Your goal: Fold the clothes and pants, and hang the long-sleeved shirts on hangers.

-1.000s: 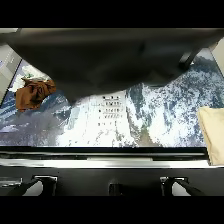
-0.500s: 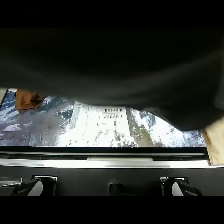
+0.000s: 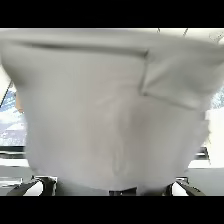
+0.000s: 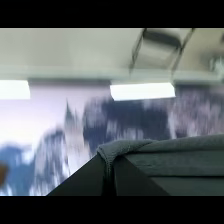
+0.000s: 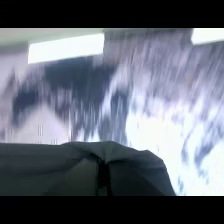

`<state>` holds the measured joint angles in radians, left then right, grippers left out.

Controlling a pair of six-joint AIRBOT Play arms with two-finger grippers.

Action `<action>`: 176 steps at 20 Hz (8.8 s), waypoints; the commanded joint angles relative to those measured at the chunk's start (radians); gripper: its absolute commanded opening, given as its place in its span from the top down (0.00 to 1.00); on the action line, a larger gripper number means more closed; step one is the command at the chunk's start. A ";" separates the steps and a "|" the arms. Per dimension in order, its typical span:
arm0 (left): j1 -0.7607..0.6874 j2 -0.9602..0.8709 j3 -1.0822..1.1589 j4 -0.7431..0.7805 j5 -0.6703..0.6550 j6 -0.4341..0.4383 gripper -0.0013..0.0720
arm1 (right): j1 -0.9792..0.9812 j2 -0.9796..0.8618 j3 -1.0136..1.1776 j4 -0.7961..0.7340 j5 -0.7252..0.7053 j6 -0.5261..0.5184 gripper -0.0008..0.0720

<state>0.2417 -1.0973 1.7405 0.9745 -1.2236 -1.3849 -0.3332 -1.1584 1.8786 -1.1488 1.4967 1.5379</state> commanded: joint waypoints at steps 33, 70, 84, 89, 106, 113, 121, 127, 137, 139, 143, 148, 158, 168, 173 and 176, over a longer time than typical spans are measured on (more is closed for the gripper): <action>-0.001 -0.731 -0.187 0.045 -0.419 0.050 0.95 | 0.167 -0.520 -0.385 -0.038 -0.033 0.072 0.93; 0.097 -0.264 -1.129 0.060 -0.089 0.192 0.49 | -0.111 -0.211 -0.798 -0.145 0.148 0.036 0.22; 0.087 -0.211 -1.128 0.052 -0.078 0.172 0.95 | -0.111 -0.128 -1.285 -0.097 -0.043 -0.088 0.22; 0.087 -0.205 -1.128 0.052 -0.086 0.171 0.95 | -0.111 -0.128 -1.335 -0.010 -0.147 -0.086 0.31; 0.005 -0.518 -0.391 0.046 -0.171 0.013 0.95 | 0.028 -0.344 -0.565 0.098 -0.264 0.081 0.93; -0.045 -0.872 -0.041 -0.018 -0.190 -0.042 0.95 | 0.064 -0.646 -0.416 0.238 -0.356 0.085 0.92; 0.044 -0.915 0.059 -0.066 -0.359 -0.041 0.07 | -0.047 -0.645 -0.322 0.253 -0.129 -0.014 0.06; 0.143 -0.814 0.124 -0.067 -0.456 -0.120 0.06 | -0.238 -0.668 -0.410 0.171 0.010 -0.058 0.01; -0.006 -0.633 0.124 -0.067 -0.455 -0.145 0.06 | -0.134 -0.787 -0.449 0.414 -0.141 -0.236 0.07; -0.061 -0.618 0.124 -0.067 -0.449 -0.143 0.06 | -0.103 -0.786 -0.448 0.414 -0.146 -0.231 0.38; -0.197 -0.618 0.124 -0.067 -0.397 -0.113 0.08 | -0.052 -0.751 -0.448 0.410 -0.088 -0.230 0.92; -0.412 -0.664 0.120 -0.066 -0.218 -0.076 0.81 | 0.001 -0.562 -0.449 0.402 -0.071 -0.190 0.93; -0.776 -0.946 0.074 -0.082 0.058 -0.229 0.95 | 0.204 -0.098 -0.449 0.401 -0.045 0.063 0.93; -0.987 -1.033 0.077 -0.542 0.504 -0.276 0.95 | 0.220 -0.007 -0.449 0.328 -0.058 0.179 0.92; -0.783 -0.930 0.077 -0.247 0.369 -0.277 0.96 | 0.250 -0.117 -0.448 0.495 -0.181 0.122 0.92; -0.589 -0.778 0.077 -0.040 0.261 -0.277 0.95 | 0.362 -0.206 -0.449 0.547 -0.277 0.099 0.92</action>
<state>-0.4950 -1.9846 1.8160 0.7303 -0.8703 -1.6608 -0.0467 -1.2926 1.4292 -0.6716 1.3144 1.6634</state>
